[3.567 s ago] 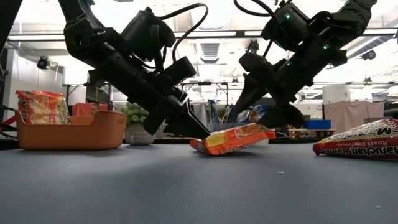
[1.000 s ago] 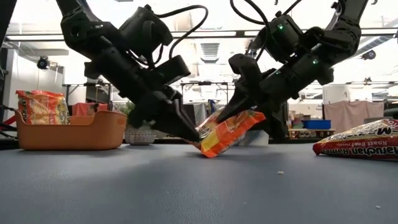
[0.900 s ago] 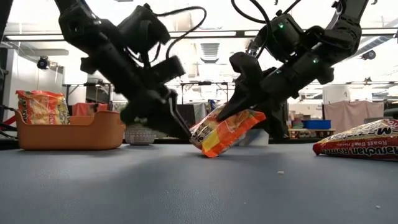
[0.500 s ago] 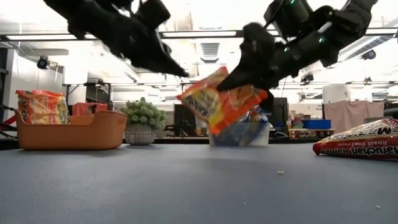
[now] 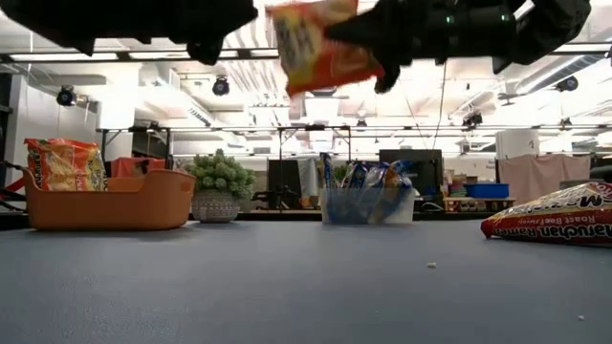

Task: Sort Maruchan noodles
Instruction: Put the orange noodle pack into the orange bin

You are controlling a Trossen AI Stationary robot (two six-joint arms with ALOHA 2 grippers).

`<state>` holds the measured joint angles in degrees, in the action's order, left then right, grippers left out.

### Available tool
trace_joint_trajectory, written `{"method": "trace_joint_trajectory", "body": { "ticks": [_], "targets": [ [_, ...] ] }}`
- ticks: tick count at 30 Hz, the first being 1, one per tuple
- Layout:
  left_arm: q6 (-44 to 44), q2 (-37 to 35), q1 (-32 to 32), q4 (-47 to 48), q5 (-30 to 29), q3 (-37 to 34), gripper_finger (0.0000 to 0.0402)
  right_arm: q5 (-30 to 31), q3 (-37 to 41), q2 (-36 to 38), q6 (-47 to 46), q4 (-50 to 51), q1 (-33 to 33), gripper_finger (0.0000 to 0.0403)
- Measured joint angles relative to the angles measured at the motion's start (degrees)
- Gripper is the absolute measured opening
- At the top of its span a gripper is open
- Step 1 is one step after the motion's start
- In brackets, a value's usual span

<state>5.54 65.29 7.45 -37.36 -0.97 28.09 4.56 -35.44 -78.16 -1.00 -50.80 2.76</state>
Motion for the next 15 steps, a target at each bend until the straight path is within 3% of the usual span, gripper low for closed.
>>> {"method": "trace_joint_trajectory", "body": {
  "ticks": [5,8,15],
  "targets": [
    [-1.17,-0.89,-0.01,-6.44,-0.22,-1.93,0.0077,0.06,-0.32,0.60,11.33,-6.17,-0.14,0.0132],
    [-2.01,-0.61,-0.05,-9.84,-3.94,-1.91,0.0086,0.01,-1.72,1.43,15.71,-6.44,-0.30,0.0132],
    [-2.23,1.35,-0.17,-10.77,-10.51,-0.66,0.0149,-3.17,-3.58,1.48,19.62,-5.35,-0.28,0.0132]
  ]
}}
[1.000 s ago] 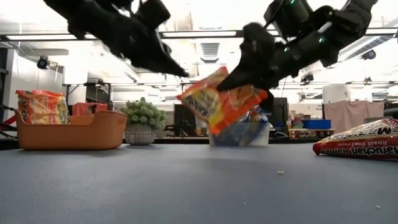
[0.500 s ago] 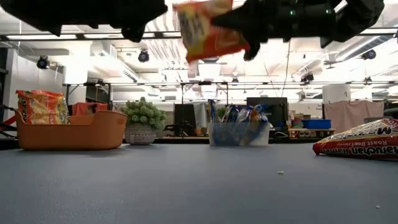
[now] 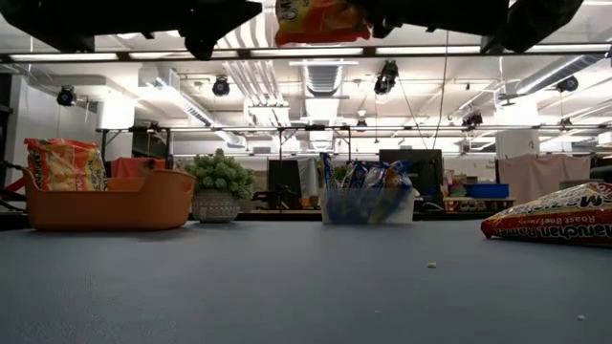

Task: Sort Maruchan noodles
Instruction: Put the orange noodle pack into the orange bin

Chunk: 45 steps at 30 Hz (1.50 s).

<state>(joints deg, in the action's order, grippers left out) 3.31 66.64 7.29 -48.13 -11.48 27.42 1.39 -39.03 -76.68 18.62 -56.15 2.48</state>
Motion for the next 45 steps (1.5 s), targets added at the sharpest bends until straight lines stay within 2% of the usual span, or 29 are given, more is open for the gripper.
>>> {"method": "trace_joint_trajectory", "body": {
  "ticks": [8,14,18,22,32,36,41,45],
  "targets": [
    [0.68,4.98,-0.09,0.09,-0.68,3.55,0.0238,-0.35,0.00,0.01,0.74,2.11,0.00,0.0132],
    [0.82,8.92,-0.27,0.11,-1.09,6.61,0.0252,-0.56,0.00,-0.27,1.54,2.88,0.00,0.0132],
    [1.73,10.51,-0.35,0.17,-1.10,8.56,0.0239,-4.22,0.00,-0.27,1.52,2.91,0.00,0.0132],
    [2.33,11.33,-0.34,0.17,-1.24,9.81,0.0214,-4.42,0.00,-0.24,1.50,2.70,0.02,0.0132],
    [3.20,11.60,-0.33,0.27,-1.21,9.72,0.0103,-4.20,0.02,-0.27,0.42,3.11,-0.06,0.0136],
    [3.06,11.60,-0.35,0.34,-1.51,9.79,0.0103,-4.15,0.02,-0.27,-0.63,2.90,-0.17,0.0156],
    [3.06,11.57,-0.39,0.71,-2.58,10.16,0.0129,-2.63,-0.24,0.05,-2.68,3.29,-0.13,0.0196],
    [2.98,11.31,-0.37,2.12,-6.08,10.27,0.0118,0.07,-0.80,0.70,-4.41,3.85,-0.13,0.0229]
  ]
}}
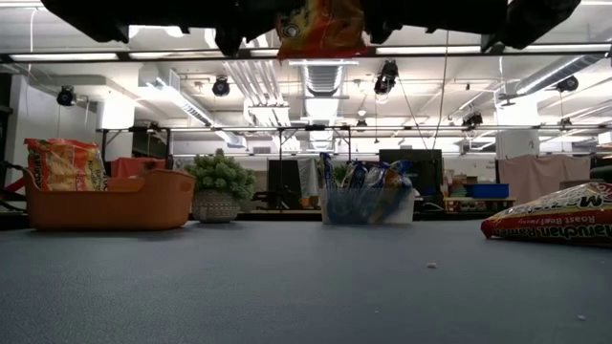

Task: Sort Maruchan noodles
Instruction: Put the orange noodle pack into the orange bin

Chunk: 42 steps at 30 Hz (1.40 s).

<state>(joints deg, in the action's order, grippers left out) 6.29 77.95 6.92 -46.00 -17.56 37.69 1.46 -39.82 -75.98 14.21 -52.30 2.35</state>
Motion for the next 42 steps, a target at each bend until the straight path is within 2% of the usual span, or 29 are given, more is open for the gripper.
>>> {"method": "trace_joint_trajectory", "body": {
  "ticks": [3,7,11,13,16,19,25,30,32,37,42],
  "targets": [
    [-1.41,-0.86,-0.03,3.10,-1.73,0.00,0.0104,3.89,-0.08,1.29,-1.57,1.30,0.00,0.0250],
    [-3.84,-3.63,-0.04,8.08,-5.05,0.00,0.0104,8.65,-0.21,3.74,-2.74,3.63,0.00,0.0271],
    [-8.15,-8.00,0.04,16.65,-11.37,0.02,0.0112,9.25,-0.21,6.52,-4.81,7.02,-0.01,0.0284],
    [-11.06,-11.00,0.04,24.52,-14.93,0.78,0.0112,9.20,-0.21,7.85,-5.62,8.89,0.02,0.0288],
    [-18.10,-15.09,0.04,41.60,-20.05,3.92,0.0111,9.20,-0.21,9.46,-6.78,11.42,0.00,0.0290],
    [-29.42,-17.41,-0.31,64.03,-22.24,9.47,0.0111,9.22,-0.19,10.48,-6.90,13.10,0.00,0.0290],
    [-54.25,-15.70,-0.57,108.49,-22.11,23.15,0.0111,9.22,-0.19,10.40,-7.25,13.20,0.00,0.0288],
    [-69.11,-13.41,-0.74,132.56,-20.02,30.22,0.0111,9.22,-0.19,10.36,-7.23,13.34,0.00,0.0290],
    [-71.77,-13.34,-0.97,136.09,-17.42,30.84,0.0111,9.22,-0.19,10.36,-7.33,13.39,0.00,0.0292],
    [-70.72,-15.54,-2.56,134.68,-12.21,28.66,0.0109,9.23,-0.19,10.36,-7.35,13.61,0.00,0.0293],
    [-73.12,-16.87,-5.49,135.07,-10.71,25.58,0.0108,9.22,-0.19,10.36,-7.60,13.91,0.00,0.0293]
  ]
}}
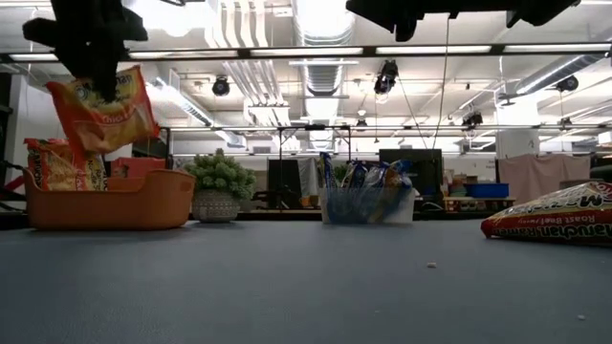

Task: Sort Maruchan noodles
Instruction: Put the orange noodle pack into the orange bin

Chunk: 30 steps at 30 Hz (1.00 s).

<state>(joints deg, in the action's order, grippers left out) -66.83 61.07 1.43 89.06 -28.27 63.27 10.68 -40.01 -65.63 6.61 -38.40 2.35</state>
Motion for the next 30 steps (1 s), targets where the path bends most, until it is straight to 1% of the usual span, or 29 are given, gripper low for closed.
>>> {"method": "trace_joint_trajectory", "body": {
  "ticks": [2,5,10,15,19,22,30],
  "targets": [
    [1.58,-0.24,-0.63,-3.17,-0.02,-1.03,0.0108,0.00,0.00,0.00,0.00,-0.02,0.00,0.0293],
    [5.98,-0.60,-1.01,-10.41,0.17,-1.92,0.0108,0.00,0.00,0.00,0.16,0.00,0.00,0.0293],
    [7.76,-0.05,-1.70,-13.46,0.28,-2.28,0.0107,0.00,0.00,0.00,0.39,0.02,0.00,0.0293],
    [5.97,-0.02,-1.68,-19.44,0.52,-5.62,0.0107,-0.02,0.00,0.00,0.42,0.03,0.00,0.0293],
    [3.67,0.29,-1.70,-25.00,3.92,-10.41,0.0107,-0.02,0.00,-0.02,0.71,0.05,0.00,0.0293],
    [1.34,0.80,-2.36,-26.16,5.55,-12.79,0.0107,-0.02,0.02,-0.02,0.76,0.09,0.00,0.0293],
    [1.23,1.76,-5.21,-27.91,6.66,-13.38,0.0114,-0.02,0.02,-0.02,0.98,0.07,0.00,0.0293]
  ]
}}
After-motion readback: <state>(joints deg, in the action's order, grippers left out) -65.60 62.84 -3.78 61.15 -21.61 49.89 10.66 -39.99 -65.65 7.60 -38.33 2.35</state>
